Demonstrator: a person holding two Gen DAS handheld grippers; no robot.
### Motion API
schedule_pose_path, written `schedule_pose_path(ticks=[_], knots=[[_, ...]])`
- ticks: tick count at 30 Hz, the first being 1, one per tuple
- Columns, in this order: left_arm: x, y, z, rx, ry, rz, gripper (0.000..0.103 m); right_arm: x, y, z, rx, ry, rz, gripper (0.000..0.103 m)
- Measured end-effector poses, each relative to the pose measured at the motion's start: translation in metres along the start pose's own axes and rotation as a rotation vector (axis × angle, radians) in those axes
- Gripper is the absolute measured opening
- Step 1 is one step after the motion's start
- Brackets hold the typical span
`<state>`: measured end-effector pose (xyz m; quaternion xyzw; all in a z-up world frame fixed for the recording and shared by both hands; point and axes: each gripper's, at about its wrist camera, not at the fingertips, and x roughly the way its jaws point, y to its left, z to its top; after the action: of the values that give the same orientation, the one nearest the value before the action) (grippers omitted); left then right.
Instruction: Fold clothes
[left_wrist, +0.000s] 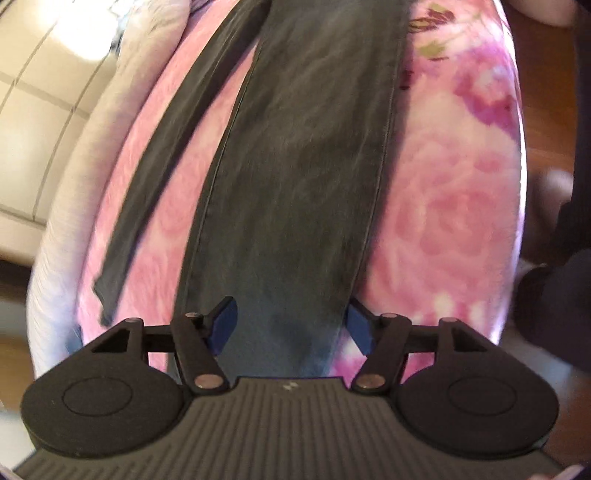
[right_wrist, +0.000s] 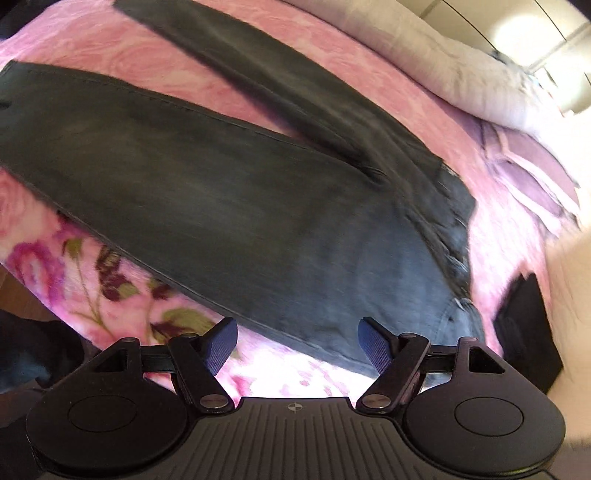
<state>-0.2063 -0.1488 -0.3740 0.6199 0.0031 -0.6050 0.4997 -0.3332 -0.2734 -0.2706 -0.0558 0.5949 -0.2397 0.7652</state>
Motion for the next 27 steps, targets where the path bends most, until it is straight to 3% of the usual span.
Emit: schedule_pose_path(ticks=[3, 7, 10, 14, 18, 23, 27], knots=[[0.002, 0.0, -0.003, 0.022, -0.005, 0.03, 0.063, 0.013, 0.015, -0.003, -0.108, -0.038, 0.006, 0.076], [0.009, 0.007, -0.005, -0.02, 0.063, 0.09, 0.041, 0.027, 0.012, -0.021, -0.239, -0.09, -0.009, 0.076], [0.018, 0.005, 0.003, -0.032, 0.112, 0.105, 0.037, 0.04, -0.006, -0.045, -0.294, -0.109, -0.052, 0.076], [0.019, -0.005, 0.029, -0.015, 0.078, 0.133, 0.037, 0.068, -0.04, -0.09, -0.376, -0.106, -0.118, 0.076], [0.03, -0.009, 0.036, -0.03, 0.113, 0.173, 0.043, 0.094, -0.061, -0.129, -0.539, -0.197, -0.185, 0.076], [0.04, -0.009, 0.03, -0.072, 0.175, 0.212, 0.043, 0.109, -0.063, -0.146, -0.717, -0.41, -0.138, 0.073], [0.041, -0.008, 0.033, -0.067, 0.196, 0.194, 0.043, 0.131, -0.084, -0.155, -0.736, -0.413, -0.236, 0.065]])
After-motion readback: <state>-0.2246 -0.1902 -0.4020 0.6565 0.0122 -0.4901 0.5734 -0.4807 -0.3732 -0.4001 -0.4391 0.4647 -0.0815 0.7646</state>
